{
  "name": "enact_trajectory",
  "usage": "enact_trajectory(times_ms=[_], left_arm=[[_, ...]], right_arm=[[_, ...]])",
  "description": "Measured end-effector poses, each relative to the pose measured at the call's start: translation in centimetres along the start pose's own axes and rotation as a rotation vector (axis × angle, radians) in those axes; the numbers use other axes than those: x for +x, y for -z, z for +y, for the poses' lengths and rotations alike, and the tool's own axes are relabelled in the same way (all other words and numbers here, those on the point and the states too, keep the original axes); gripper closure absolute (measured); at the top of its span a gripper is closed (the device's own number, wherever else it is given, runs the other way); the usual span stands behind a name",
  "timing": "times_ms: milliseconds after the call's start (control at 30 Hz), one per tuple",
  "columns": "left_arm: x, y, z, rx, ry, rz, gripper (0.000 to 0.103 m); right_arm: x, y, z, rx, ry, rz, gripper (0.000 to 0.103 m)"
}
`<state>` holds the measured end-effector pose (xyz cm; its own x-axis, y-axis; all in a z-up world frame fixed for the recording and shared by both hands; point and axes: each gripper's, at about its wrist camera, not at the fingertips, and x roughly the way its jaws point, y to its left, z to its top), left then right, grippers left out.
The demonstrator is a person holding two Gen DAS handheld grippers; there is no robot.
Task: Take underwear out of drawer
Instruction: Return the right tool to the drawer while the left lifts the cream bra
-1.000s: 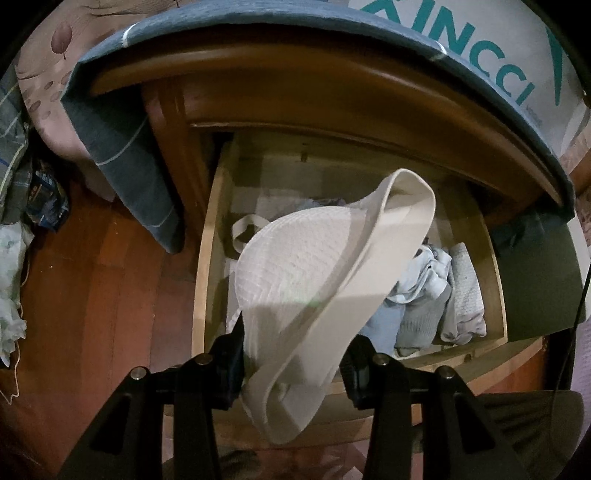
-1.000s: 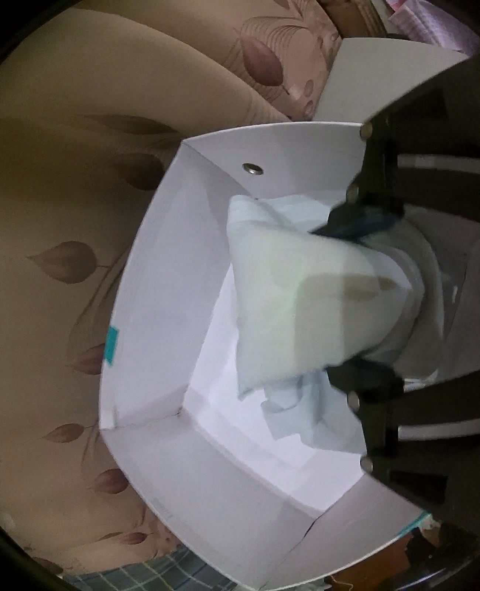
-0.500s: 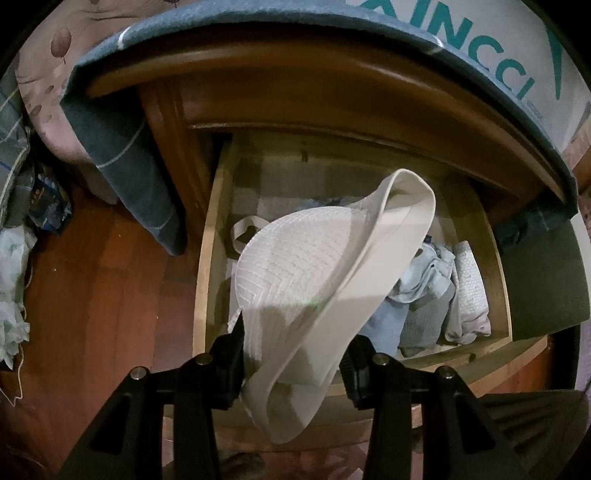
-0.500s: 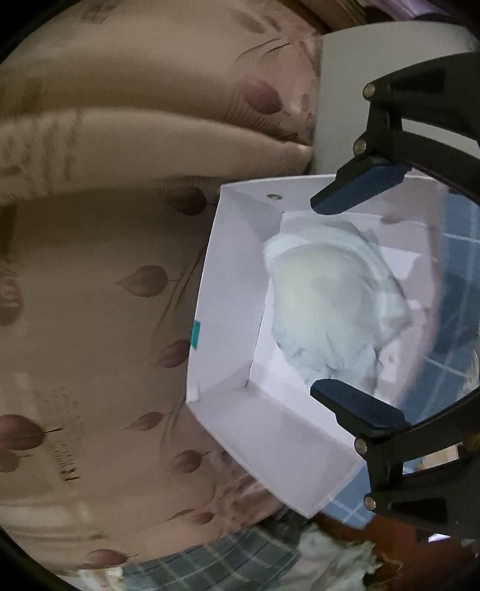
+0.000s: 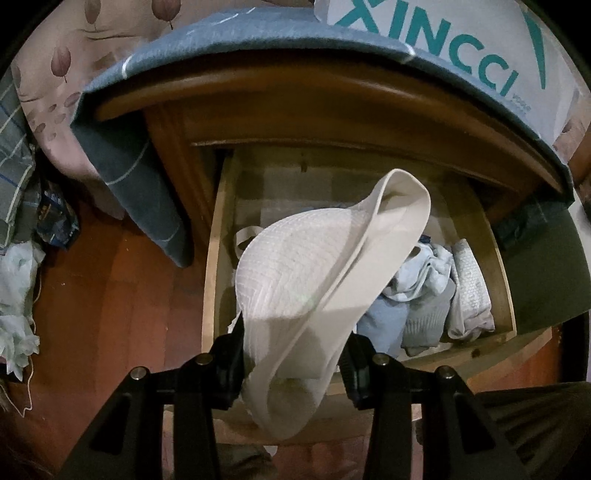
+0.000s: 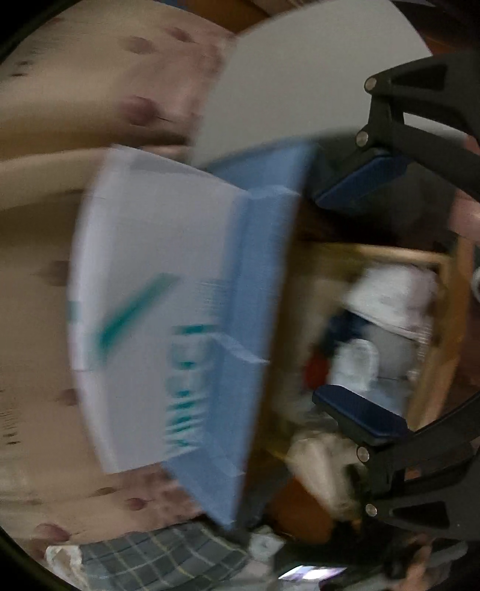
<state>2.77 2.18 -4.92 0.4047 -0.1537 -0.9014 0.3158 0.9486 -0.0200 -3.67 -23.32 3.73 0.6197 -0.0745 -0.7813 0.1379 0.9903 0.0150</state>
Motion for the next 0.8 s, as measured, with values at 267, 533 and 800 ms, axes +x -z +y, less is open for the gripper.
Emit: enact_trajectory(times_ms=[267,533,800], left_arm=[[-2.2,-0.1,-0.8,0.022,-0.031,-0.054,0.060],[-6.2,-0.2,-2.1,0.034,-0.008,-0.105,0.060],[-13.0,-3.7,-2.3,0.022,0.049,-0.197,0.060]], right_arm=[[6.4,3.1,0.3,0.066,-0.031,0.162,0.008],[8.4,4.3,0.6,0.028,0.037,0.212,0.008],[9.4,4.8,0.4,0.038,-0.029,0.266,0.008]])
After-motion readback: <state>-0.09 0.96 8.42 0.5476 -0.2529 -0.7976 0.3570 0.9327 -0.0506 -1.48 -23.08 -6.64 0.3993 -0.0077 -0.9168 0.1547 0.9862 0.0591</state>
